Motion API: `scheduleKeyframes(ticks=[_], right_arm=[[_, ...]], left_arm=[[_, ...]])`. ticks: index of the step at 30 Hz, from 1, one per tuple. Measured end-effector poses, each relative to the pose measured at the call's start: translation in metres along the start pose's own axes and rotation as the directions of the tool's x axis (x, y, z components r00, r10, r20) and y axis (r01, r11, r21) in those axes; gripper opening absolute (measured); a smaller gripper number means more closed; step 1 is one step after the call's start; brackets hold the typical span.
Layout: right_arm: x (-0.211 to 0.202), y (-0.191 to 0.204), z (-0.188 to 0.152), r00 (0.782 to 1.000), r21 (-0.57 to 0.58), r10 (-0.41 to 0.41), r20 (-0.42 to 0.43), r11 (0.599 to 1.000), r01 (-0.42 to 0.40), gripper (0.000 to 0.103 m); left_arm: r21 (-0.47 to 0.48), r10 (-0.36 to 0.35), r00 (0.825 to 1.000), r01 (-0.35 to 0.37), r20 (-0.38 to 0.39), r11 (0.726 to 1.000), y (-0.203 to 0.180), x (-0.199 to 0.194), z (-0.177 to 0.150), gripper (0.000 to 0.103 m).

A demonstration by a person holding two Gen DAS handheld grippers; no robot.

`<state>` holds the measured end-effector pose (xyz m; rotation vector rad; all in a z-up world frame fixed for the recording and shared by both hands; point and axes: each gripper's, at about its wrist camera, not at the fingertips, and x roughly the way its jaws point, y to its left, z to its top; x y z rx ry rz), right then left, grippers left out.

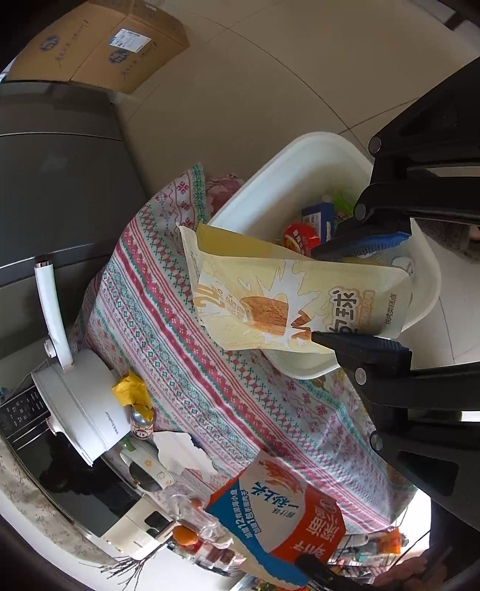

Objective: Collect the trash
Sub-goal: 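Carry both items over the white bin while the right tool opens to drop the bag, then open the left tool to drop the cardboard into the white bin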

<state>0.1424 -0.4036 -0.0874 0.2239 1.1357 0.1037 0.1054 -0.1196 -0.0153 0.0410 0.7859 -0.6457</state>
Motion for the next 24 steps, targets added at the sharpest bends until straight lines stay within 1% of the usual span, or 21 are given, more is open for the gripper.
scheduleKeyframes(ticks=[2,3,4,5,6,7,14,24], right_arm=[[0.004,-0.008,-0.003,1.0,0.007,-0.005,-0.014,1.0,0.005,0.041],[0.006,-0.011,-0.004,1.0,0.016,-0.008,-0.022,1.0,0.008,0.046],[0.007,-0.016,-0.005,0.999,0.026,-0.007,-0.031,1.0,0.008,0.047],[0.009,-0.02,-0.006,0.999,0.038,0.005,-0.045,0.999,-0.003,0.05],[0.009,-0.025,-0.008,0.998,0.056,0.014,-0.053,0.998,-0.011,0.059],[0.009,-0.029,-0.008,0.999,0.07,0.016,-0.052,0.997,-0.012,0.066],[-0.011,-0.05,-0.013,1.0,0.076,-0.019,-0.017,0.997,0.021,0.069],[-0.023,-0.081,-0.025,0.999,0.107,-0.038,-0.012,0.994,0.039,0.07]], left_arm=[[0.01,-0.034,0.999,0.034,-0.006,0.999,-0.012,0.01,0.004,0.003],[0.015,-0.05,0.999,0.05,-0.009,0.999,-0.018,0.015,0.006,0.003],[0.02,-0.065,0.998,0.065,-0.012,0.998,-0.024,0.021,0.008,0.003],[0.024,-0.079,0.997,0.079,-0.016,0.997,-0.03,0.025,0.009,0.003],[0.026,-0.093,0.995,0.093,-0.021,0.995,-0.035,0.031,0.011,0.003],[0.029,-0.103,0.994,0.104,-0.027,0.994,-0.04,0.037,0.012,0.003],[0.042,-0.146,0.987,0.15,-0.073,0.988,-0.066,0.07,0.016,0.003],[0.065,-0.179,0.976,0.188,-0.122,0.98,-0.095,0.101,0.013,0.004]])
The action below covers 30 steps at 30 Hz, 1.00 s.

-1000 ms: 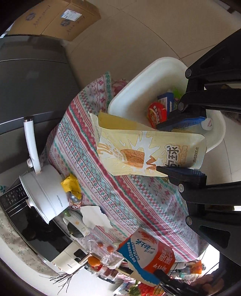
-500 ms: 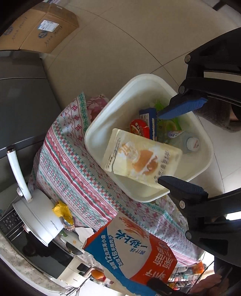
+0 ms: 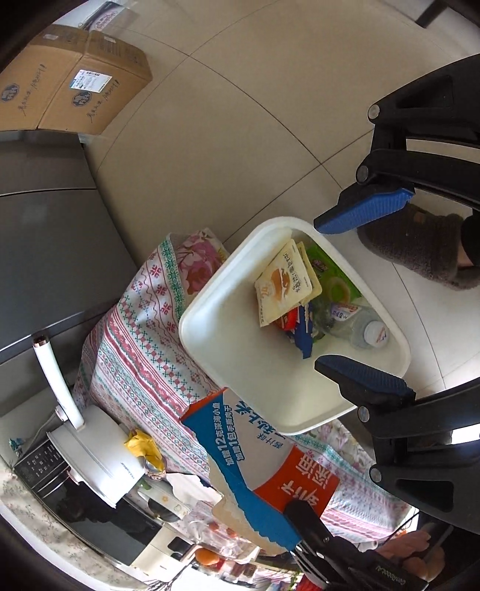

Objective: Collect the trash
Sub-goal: 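Open the left tool to drop the cardboard into the white bin, then move both tools back over the table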

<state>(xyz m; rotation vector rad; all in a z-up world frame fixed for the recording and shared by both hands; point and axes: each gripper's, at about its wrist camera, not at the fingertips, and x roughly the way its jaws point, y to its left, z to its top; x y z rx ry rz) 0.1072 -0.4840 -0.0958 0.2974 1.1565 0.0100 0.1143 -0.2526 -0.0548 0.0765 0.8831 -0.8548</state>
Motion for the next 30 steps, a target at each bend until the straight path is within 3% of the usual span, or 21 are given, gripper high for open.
scheduleKeyframes(ticks=[7,12,14,16,18,23,30], right_arm=[[-0.008,-0.012,-0.005,1.0,0.014,0.0,0.013,1.0,0.0,0.07],[-0.009,-0.017,-0.006,1.0,0.022,0.0,0.012,1.0,0.0,0.07],[-0.009,-0.018,-0.005,1.0,0.023,0.0,0.012,1.0,-0.001,0.07],[-0.01,-0.017,-0.004,1.0,0.022,-0.001,0.014,1.0,0.001,0.07],[-0.011,-0.014,-0.003,1.0,0.015,-0.006,0.018,1.0,0.006,0.071],[-0.011,-0.006,0.0,1.0,-0.011,-0.014,0.023,1.0,0.015,0.072],[-0.012,0.014,0.007,1.0,-0.038,0.0,0.028,0.999,0.001,0.074]], left_arm=[[0.029,-0.027,0.999,0.028,-0.039,0.999,-0.017,0.02,-0.002,0.004],[0.059,0.027,0.998,-0.024,-0.058,0.998,-0.018,0.03,-0.005,0.004],[0.034,0.062,0.995,-0.06,-0.072,0.998,-0.011,0.032,-0.005,0.012],[0.001,0.114,0.989,-0.114,-0.091,0.993,-0.001,0.032,-0.005,0.052],[-0.028,0.175,0.981,-0.178,-0.089,0.984,0.009,0.027,-0.007,0.071],[-0.081,0.257,0.959,-0.267,-0.119,0.96,0.036,0.013,-0.012,0.078],[-0.128,0.312,0.94,-0.33,-0.142,0.935,0.062,-0.009,-0.023,0.084]])
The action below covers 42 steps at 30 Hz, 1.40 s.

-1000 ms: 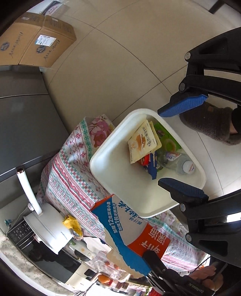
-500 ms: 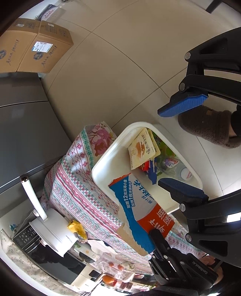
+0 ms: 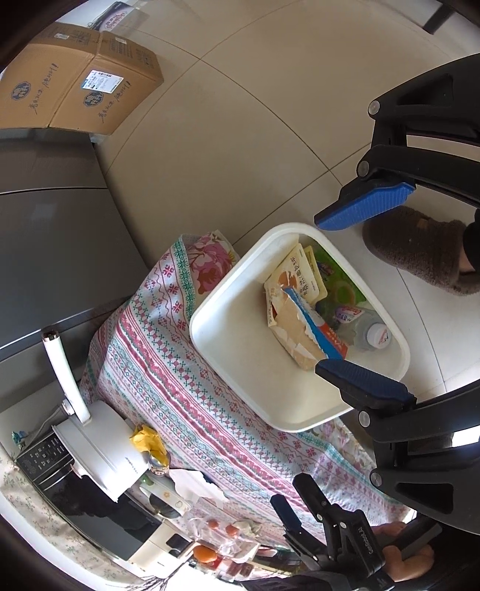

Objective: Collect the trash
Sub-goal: 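Move both tools back over the table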

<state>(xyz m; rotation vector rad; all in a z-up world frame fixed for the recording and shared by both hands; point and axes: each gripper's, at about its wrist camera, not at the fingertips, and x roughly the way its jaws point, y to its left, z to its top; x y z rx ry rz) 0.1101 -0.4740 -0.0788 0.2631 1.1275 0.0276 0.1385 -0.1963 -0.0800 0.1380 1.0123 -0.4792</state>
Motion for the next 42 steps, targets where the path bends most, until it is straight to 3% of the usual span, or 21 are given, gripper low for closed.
scheduleKeyframes(ticks=[13,20,24,30,34,42], right_arm=[[-0.004,0.093,0.03,0.997,-0.128,0.047,0.054,0.991,-0.04,0.083],[0.005,0.156,0.041,0.995,-0.194,0.078,0.06,0.979,-0.065,0.084],[0.012,0.187,0.048,0.993,-0.21,0.089,0.079,0.975,-0.071,0.084],[0.029,0.225,0.056,0.993,-0.245,0.084,0.085,0.968,-0.06,0.084],[0.044,0.251,0.069,0.993,-0.292,0.068,0.101,0.956,-0.036,0.084],[0.083,0.298,0.125,0.979,-0.396,0.087,0.182,0.918,-0.008,0.084]], left_arm=[[-0.164,0.127,0.991,-0.119,0.037,0.979,0.084,-0.043,-0.014,0.099],[-0.259,0.16,0.985,-0.138,0.065,0.956,0.13,-0.072,-0.024,0.102],[-0.307,0.207,0.974,-0.171,0.088,0.936,0.166,-0.094,-0.03,0.102],[-0.413,0.275,0.957,-0.217,0.088,0.885,0.236,-0.109,-0.043,0.102],[-0.408,0.322,0.944,-0.266,0.073,0.874,0.272,-0.101,-0.048,0.102],[-0.345,0.332,0.938,-0.28,0.1,0.896,0.323,-0.075,-0.045,0.102]])
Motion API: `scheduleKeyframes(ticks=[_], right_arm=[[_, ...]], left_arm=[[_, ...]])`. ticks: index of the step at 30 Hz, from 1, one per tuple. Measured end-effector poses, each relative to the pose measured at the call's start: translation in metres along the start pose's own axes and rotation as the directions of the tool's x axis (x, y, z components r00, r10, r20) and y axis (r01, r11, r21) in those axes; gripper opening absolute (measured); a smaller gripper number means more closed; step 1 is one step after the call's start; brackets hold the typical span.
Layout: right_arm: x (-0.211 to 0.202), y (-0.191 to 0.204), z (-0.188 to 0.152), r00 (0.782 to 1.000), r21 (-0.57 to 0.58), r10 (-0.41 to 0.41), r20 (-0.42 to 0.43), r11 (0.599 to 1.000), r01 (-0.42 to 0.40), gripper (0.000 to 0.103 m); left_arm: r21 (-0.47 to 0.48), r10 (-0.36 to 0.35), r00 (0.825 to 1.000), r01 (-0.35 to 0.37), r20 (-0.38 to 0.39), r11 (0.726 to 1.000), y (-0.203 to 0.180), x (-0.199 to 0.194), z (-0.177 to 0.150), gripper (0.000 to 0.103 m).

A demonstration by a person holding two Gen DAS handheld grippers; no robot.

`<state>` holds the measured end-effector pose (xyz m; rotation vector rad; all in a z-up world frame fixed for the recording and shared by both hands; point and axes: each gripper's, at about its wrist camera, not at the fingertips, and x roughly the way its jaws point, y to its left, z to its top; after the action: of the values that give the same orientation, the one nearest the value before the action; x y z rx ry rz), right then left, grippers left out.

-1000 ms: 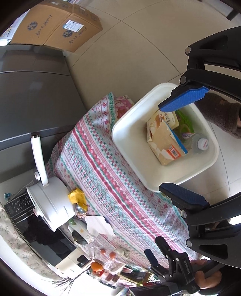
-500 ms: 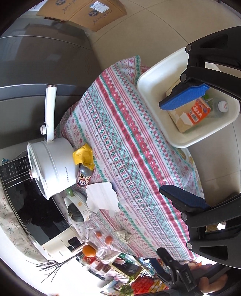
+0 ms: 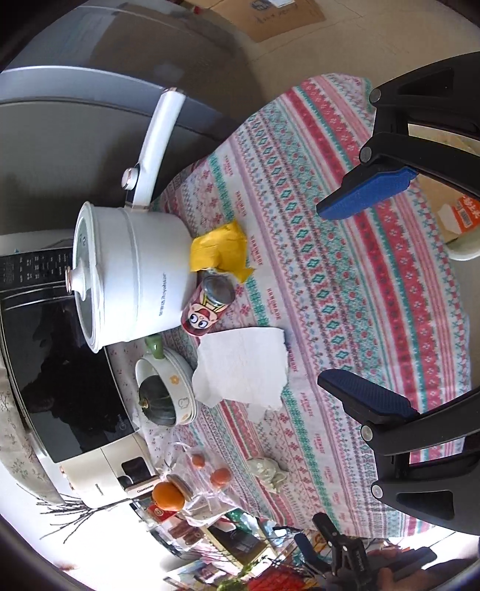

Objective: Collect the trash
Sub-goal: 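Move both tools back over the table, then grasp the crumpled tissue with the left tool while the right tool grasps the yellow foil bag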

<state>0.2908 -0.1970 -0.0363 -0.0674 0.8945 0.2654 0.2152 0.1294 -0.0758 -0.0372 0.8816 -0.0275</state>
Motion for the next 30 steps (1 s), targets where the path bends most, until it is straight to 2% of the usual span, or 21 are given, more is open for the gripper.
scheduleKeyframes(ticks=[4,10,14,17,19,20,22,23,24,25,28,30], right_arm=[[0.044,-0.005,0.019,0.999,-0.026,-0.05,-0.002,0.998,0.05,0.084],[0.108,-0.007,0.038,0.998,-0.033,-0.058,-0.003,0.998,0.058,0.084],[0.138,-0.005,0.047,0.997,-0.051,-0.076,0.0,0.996,0.076,0.081],[0.153,-0.008,0.051,0.995,-0.047,-0.097,-0.009,0.994,0.097,0.068],[0.161,-0.01,0.053,0.994,-0.049,-0.109,-0.017,0.993,0.108,0.055],[0.162,-0.011,0.053,0.993,-0.055,-0.119,-0.012,0.991,0.118,0.052],[0.164,-0.013,0.054,0.992,-0.065,-0.126,-0.011,0.99,0.125,0.035],[0.164,-0.014,0.055,0.992,-0.065,-0.122,-0.015,0.991,0.121,0.03],[0.165,-0.015,0.056,0.993,-0.061,-0.119,-0.024,0.991,0.117,0.017],[0.164,-0.017,0.056,0.993,-0.056,-0.117,-0.033,0.992,0.115,0.012],[0.158,-0.019,0.054,0.991,-0.048,-0.126,-0.047,0.991,0.124,0.006],[0.15,-0.018,0.05,0.991,-0.051,-0.124,-0.052,0.991,0.122,0.005]], left_arm=[[-0.015,-0.029,0.999,0.03,0.046,0.999,0.012,0.022,0.003,0.102],[-0.048,-0.027,0.998,0.03,0.064,0.998,0.029,0.06,0.013,0.099],[-0.07,-0.051,0.996,0.056,0.077,0.996,0.037,0.075,0.021,0.097],[-0.081,-0.059,0.997,0.064,0.054,0.995,0.041,0.088,0.024,0.081],[-0.102,-0.077,0.996,0.08,0.036,0.992,0.042,0.094,0.025,0.067],[-0.11,-0.08,0.996,0.083,0.034,0.99,0.042,0.096,0.025,0.065],[-0.115,-0.094,0.995,0.098,0.039,0.989,0.041,0.096,0.024,0.054],[-0.111,-0.093,0.995,0.097,0.04,0.989,0.04,0.095,0.024,0.052],[-0.106,-0.086,0.995,0.09,0.042,0.99,0.038,0.094,0.024,0.046],[-0.106,-0.082,0.996,0.085,0.04,0.991,0.038,0.093,0.024,0.043],[-0.132,-0.091,0.995,0.095,0.03,0.987,0.041,0.088,0.025,0.034],[-0.146,-0.091,0.996,0.093,0.02,0.985,0.042,0.082,0.024,0.032]])
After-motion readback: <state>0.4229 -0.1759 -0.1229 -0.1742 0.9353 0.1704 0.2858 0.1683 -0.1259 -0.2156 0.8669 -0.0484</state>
